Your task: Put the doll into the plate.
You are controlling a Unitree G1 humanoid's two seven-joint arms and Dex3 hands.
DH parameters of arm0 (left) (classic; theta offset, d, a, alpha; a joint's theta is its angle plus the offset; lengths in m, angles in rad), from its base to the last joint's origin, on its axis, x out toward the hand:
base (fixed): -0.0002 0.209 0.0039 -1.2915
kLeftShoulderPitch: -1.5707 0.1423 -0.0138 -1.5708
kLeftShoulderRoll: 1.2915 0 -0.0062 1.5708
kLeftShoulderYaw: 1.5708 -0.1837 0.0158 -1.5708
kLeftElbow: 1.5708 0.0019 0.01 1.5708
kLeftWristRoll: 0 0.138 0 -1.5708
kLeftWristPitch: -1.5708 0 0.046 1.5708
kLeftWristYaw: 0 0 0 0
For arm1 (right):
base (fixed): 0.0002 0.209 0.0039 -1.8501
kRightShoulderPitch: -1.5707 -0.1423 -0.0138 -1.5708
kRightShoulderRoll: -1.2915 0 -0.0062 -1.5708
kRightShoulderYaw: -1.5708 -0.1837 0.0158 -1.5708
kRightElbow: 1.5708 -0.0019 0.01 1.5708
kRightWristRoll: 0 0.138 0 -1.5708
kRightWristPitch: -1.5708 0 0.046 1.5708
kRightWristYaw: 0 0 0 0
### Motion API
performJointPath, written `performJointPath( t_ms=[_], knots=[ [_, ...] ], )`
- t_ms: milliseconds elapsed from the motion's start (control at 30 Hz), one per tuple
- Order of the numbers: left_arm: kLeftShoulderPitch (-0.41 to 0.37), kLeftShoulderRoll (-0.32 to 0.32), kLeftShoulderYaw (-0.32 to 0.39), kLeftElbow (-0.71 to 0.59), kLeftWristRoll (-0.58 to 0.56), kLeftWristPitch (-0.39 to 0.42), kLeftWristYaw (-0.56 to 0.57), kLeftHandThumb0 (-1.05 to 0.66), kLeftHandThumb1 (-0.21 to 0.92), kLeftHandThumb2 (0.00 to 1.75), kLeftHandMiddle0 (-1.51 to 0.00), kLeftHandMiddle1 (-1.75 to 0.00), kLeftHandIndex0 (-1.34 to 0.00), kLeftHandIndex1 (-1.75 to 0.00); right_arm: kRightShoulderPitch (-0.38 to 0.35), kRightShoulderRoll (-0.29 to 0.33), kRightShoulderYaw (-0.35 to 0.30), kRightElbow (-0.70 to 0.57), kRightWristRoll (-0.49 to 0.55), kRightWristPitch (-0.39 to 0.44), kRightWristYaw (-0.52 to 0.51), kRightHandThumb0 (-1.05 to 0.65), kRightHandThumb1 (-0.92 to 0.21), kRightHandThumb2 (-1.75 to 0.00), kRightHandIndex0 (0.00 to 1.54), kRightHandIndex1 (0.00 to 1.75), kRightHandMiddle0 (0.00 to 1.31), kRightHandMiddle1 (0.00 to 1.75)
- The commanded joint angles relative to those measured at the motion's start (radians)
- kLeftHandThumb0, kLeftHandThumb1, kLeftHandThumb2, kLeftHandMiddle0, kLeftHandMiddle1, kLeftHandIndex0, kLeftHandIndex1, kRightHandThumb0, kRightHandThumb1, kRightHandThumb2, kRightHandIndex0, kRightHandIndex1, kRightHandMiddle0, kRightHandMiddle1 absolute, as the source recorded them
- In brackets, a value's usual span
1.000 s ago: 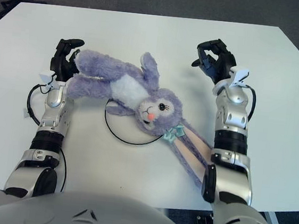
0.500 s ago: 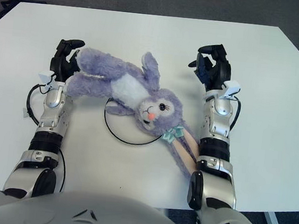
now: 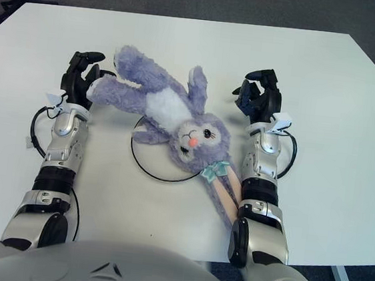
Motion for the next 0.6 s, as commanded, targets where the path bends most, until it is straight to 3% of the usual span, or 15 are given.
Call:
performJointPath(
  t_ms=[0, 33, 167, 567],
  knots=[
    [0.047, 0.014, 0.004, -0.002, -0.01, 0.022, -0.02, 0.0, 0.92, 0.27, -0.51, -1.43, -0.36, -1.38, 0.024, -0.006, 0.005, 0.001, 0.016, 0.033, 0.024, -0.01, -0.46, -1.15, 0.49, 1.72, 0.31, 1.75],
    [0.048, 0.015, 0.005, -0.004, -0.011, 0.025, -0.022, 0.0, 0.92, 0.27, -0.51, -1.43, -0.36, -1.38, 0.024, -0.006, 0.004, 0.001, 0.017, 0.036, 0.028, -0.13, -0.59, -0.97, 0.56, 1.73, 0.3, 1.75],
    [0.05, 0.015, 0.007, -0.008, -0.012, 0.031, -0.026, 0.0, 0.92, 0.27, -0.51, -1.43, -0.36, -1.38, 0.024, -0.005, 0.001, -0.002, 0.016, 0.042, 0.033, -0.31, -0.8, -0.67, 0.65, 1.74, 0.26, 1.75],
    [0.067, 0.031, 0.002, -0.057, -0.009, 0.129, -0.032, -0.01, 0.92, 0.27, -0.51, -1.43, -0.36, -1.39, 0.018, -0.024, 0.0, 0.016, 0.043, 0.114, 0.116, -0.35, -0.88, -0.56, 0.7, 1.75, 0.23, 1.75]
  ],
)
